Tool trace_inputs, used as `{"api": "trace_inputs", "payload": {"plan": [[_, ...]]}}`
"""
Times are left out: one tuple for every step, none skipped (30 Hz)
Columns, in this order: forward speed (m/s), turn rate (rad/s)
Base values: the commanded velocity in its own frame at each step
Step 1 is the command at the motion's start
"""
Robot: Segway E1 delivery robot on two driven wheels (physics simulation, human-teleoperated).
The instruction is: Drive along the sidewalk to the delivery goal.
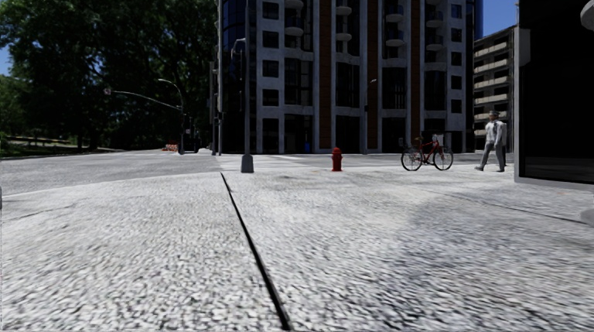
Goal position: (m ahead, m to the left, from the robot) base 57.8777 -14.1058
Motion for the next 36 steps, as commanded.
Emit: {"api": "trace_inputs", "payload": {"plan": [[2.0,0.0],[2.0,0.0],[2.0,0.0],[2.0,0.0],[2.0,0.0],[2.0,0.0],[2.0,0.0],[2.0,0.0],[2.0,0.0],[2.0,0.0],[2.0,0.0],[2.0,0.0],[2.0,0.0],[2.0,0.0],[2.0,0.0],[2.0,0.0],[2.0,0.0],[2.0,0.0],[2.0,0.0],[2.0,0.0],[2.0,0.02],[2.0,0.04],[2.0,0.05],[2.0,0.05],[2.0,0.05],[2.0,0.05],[2.0,0.05],[2.0,0.07],[2.0,0.07],[2.0,0.12],[2.0,0.18],[2.0,0.19],[2.0,0.19],[2.0,0.19],[2.0,0.12],[2.0,0.12]]}}
